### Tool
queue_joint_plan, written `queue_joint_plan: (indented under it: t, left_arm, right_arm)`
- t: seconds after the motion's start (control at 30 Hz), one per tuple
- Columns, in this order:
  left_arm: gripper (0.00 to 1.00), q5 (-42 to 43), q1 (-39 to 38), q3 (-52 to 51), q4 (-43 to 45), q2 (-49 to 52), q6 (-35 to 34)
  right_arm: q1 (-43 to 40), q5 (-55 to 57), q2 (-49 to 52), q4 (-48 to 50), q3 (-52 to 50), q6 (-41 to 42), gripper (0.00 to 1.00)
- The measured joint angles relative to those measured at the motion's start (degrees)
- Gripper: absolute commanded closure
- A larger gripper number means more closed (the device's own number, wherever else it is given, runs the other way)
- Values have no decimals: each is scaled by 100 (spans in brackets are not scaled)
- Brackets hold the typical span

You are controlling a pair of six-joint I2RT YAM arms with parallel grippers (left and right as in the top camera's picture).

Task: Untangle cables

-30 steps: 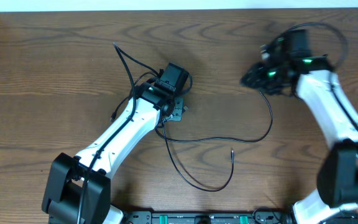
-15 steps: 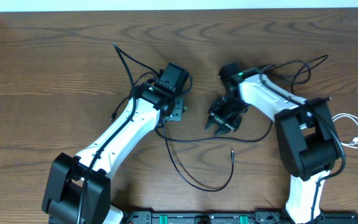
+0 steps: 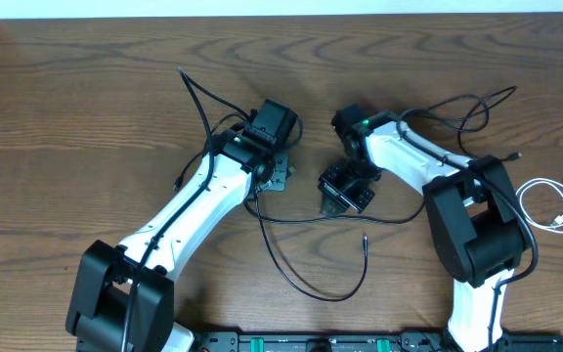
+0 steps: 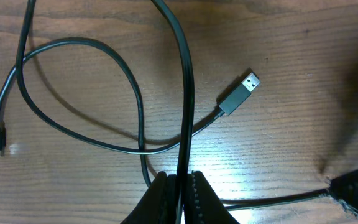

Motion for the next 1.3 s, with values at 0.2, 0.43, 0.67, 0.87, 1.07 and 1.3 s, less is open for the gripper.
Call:
queue_joint_plan:
  t: [0.2, 0.43, 0.67, 0.87, 1.07, 1.3]
  left_arm:
    - [90, 0, 0, 0, 0, 0, 2]
    - [90, 0, 0, 0, 0, 0, 2]
    - [90, -2, 0, 0, 0, 0, 0]
    - [90, -2, 0, 0, 0, 0, 0]
    - [86, -2, 0, 0, 0, 0, 2]
    - [85, -2, 0, 0, 2, 0, 0]
  right_arm:
    - [367, 485, 0, 365, 0, 195, 99]
    - [470, 660, 0, 160, 24, 240, 99]
    - [426, 1239, 2, -1034, 693, 262, 99]
    - [501, 1674, -2, -1305, 1084, 330, 73]
    - [610, 1858, -2, -1279, 1025, 442, 57]
    - [839, 1893, -2, -1285, 822, 667, 64]
